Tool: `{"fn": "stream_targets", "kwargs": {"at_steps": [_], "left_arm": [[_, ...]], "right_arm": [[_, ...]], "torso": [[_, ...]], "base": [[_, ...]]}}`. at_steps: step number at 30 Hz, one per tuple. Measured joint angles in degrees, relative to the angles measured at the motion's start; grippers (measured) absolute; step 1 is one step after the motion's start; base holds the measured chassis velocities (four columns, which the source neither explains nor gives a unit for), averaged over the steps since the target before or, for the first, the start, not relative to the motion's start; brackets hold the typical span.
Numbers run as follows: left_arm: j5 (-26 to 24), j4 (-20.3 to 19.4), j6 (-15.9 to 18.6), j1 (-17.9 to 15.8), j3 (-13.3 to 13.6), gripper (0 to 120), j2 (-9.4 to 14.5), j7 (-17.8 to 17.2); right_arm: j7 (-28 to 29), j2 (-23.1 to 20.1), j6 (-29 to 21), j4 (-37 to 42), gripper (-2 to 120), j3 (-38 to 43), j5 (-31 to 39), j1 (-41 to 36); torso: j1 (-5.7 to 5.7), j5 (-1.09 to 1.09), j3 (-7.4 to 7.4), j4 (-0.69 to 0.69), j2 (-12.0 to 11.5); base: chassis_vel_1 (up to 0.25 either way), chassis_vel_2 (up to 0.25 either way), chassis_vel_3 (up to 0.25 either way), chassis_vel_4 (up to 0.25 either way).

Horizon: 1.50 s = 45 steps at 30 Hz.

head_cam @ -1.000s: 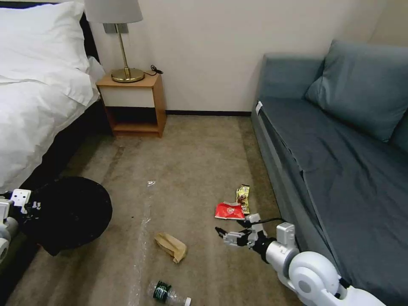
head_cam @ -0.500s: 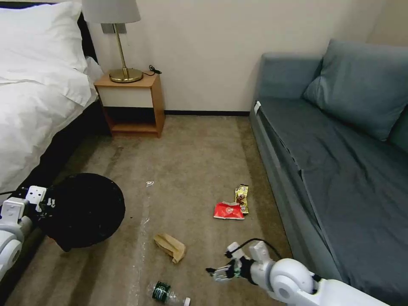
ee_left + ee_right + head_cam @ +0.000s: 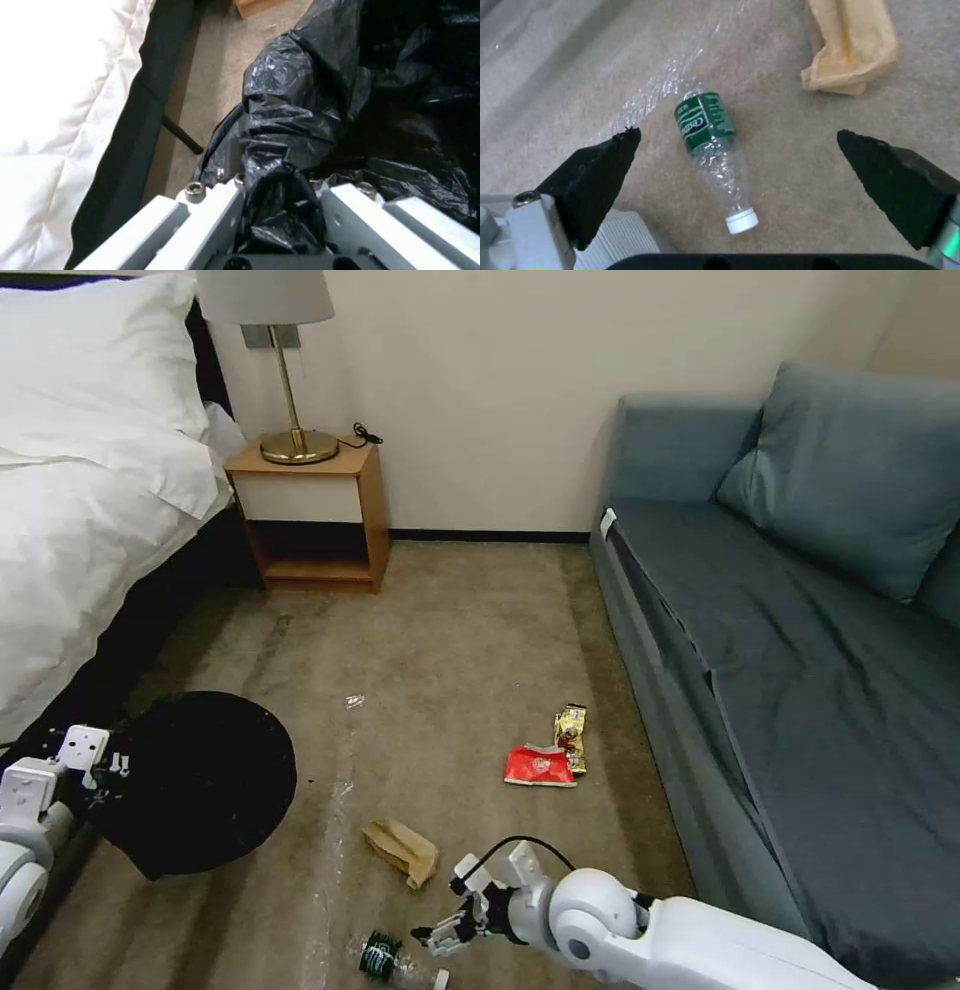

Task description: Pick up the trash bin, then pick up the garbage on the floor and place it into the trash bin.

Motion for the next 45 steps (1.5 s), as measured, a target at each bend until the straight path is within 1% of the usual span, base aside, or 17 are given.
{"fn": "stream_targets", "kwargs": {"at_steps": [3, 4, 6, 7, 10, 11, 13, 14, 16, 17, 19, 24, 30, 37, 39, 41, 45], "left_arm": [[-0.1, -0.8, -0.3, 1.4, -1.5, 1, 0.0, 0.2], [-0.1, -0.8, -0.3, 1.4, -1.5, 1, 0.0, 0.2], [-0.3, -1.2, -0.5, 2.3, -2.6, 1, 0.0, 0.2], [-0.3, -1.2, -0.5, 2.3, -2.6, 1, 0.0, 0.2], [-0.9, -2.0, -0.5, 3.3, -3.7, 1, -0.2, 0.3], [-0.9, -2.0, -0.5, 3.3, -3.7, 1, -0.2, 0.3], [-1.0, -2.4, -0.5, 3.7, -4.0, 1, -0.5, 0.3], [-1.0, -2.4, -0.5, 3.7, -4.0, 1, -0.5, 0.3], [-1.0, -2.5, -0.6, 3.7, -4.0, 1, -1.3, 0.3], [-1.0, -2.5, -0.6, 3.7, -4.0, 1, -1.3, 0.3], [-0.5, -2.5, -1.1, 4.0, -3.9, 1, -2.2, 0.5], [0.2, -2.0, -1.7, 4.0, -3.4, 1, -2.9, 0.8], [0.3, -1.9, -1.7, 3.9, -3.2, 1, -3.1, 0.8], [0.3, -1.9, -1.8, 3.9, -3.0, 1, -3.4, 0.8], [0.0, -2.0, -1.8, 4.2, -3.5, 1, -3.4, 0.9], [-0.2, -2.2, -2.3, 5.6, -4.6, 1, -3.6, 1.0], [-0.2, -2.4, -2.8, 6.5, -5.3, 1, -4.1, 1.2]], "right_arm": [[-0.8, 3.1, 0.3, -4.1, 100, -2.3, -1.3, 0.9], [-0.8, 3.1, 0.3, -4.1, 100, -2.3, -1.3, 0.9], [-1.2, 5.7, 0.6, -6.6, 100, -3.3, -2.3, 1.1], [-1.2, 5.7, 0.6, -6.6, 100, -3.3, -2.3, 1.1], [-1.6, 9.5, 1.0, -9.3, 100, -4.8, -3.1, 1.3], [-1.6, 9.5, 1.0, -9.3, 100, -4.8, -3.1, 1.3], [-2.1, 12.2, 2.0, -11.2, 100, -5.4, -3.9, 1.3], [-2.1, 12.2, 2.0, -11.2, 100, -5.4, -3.9, 1.3], [-3.2, 14.0, 3.4, -13.3, 100, -5.8, -5.9, 0.8], [-3.2, 14.0, 3.4, -13.3, 100, -5.8, -5.9, 0.8], [-3.9, 14.3, 4.3, -14.7, 100, -6.2, -8.0, 0.2], [-4.5, 14.2, 5.2, -16.2, 100, -6.2, -10.1, -1.3], [-4.7, 14.5, 5.5, -16.8, 100, -6.1, -10.9, -2.1], [-5.6, 16.3, 6.4, -17.9, 100, -6.6, -11.9, -2.5], [-5.9, 16.6, 6.8, -18.3, 100, -6.9, -12.1, -2.5], [-6.7, 16.8, 7.8, -19.6, 100, -7.3, -13.9, -2.7], [-7.5, 17.1, 8.7, -20.9, 100, -7.7, -15.5, -2.8]], "torso": [[0.00, 0.01, 0.00, -0.01, 0.0], [0.00, 0.01, 0.00, -0.01, 0.0], [0.00, 0.01, 0.00, -0.01, 0.0], [0.00, 0.01, 0.00, -0.01, 0.0], [0.00, 0.00, 0.00, -0.01, 0.0], [0.00, 0.00, 0.00, -0.01, 0.0], [0.00, 0.01, 0.00, 0.00, 0.0], [0.00, 0.01, 0.00, 0.00, 0.0], [0.00, 0.01, 0.00, 0.00, 0.0], [0.00, 0.01, 0.00, 0.00, 0.0], [0.00, 0.01, 0.00, -0.01, 0.0], [0.00, 0.00, 0.00, -0.01, 0.0], [0.00, 0.00, 0.00, -0.02, 0.0], [0.00, 0.01, 0.00, 0.00, 0.0], [0.00, 0.01, 0.00, -0.01, 0.0], [0.00, 0.02, 0.00, -0.01, 0.0], [0.00, 0.01, -0.01, 0.00, 0.0]], "base": [[0.000, 0.000, 0.000, 0.000], [0.000, 0.000, 0.000, 0.000], [0.000, 0.000, 0.000, 0.000], [0.000, 0.000, 0.000, 0.000], [0.000, 0.000, 0.000, 0.000], [0.000, 0.000, 0.000, 0.000], [0.000, 0.000, 0.000, 0.000], [0.000, 0.000, 0.000, 0.000], [0.000, 0.000, 0.000, 0.000], [0.000, 0.000, 0.000, 0.000], [0.000, 0.000, 0.000, 0.000], [0.000, 0.000, 0.000, 0.000], [0.000, 0.000, 0.000, 0.000], [0.000, 0.000, 0.000, 0.000], [0.000, 0.000, 0.000, 0.000], [0.000, 0.000, 0.000, 0.000], [0.000, 0.000, 0.000, 0.000]]}}
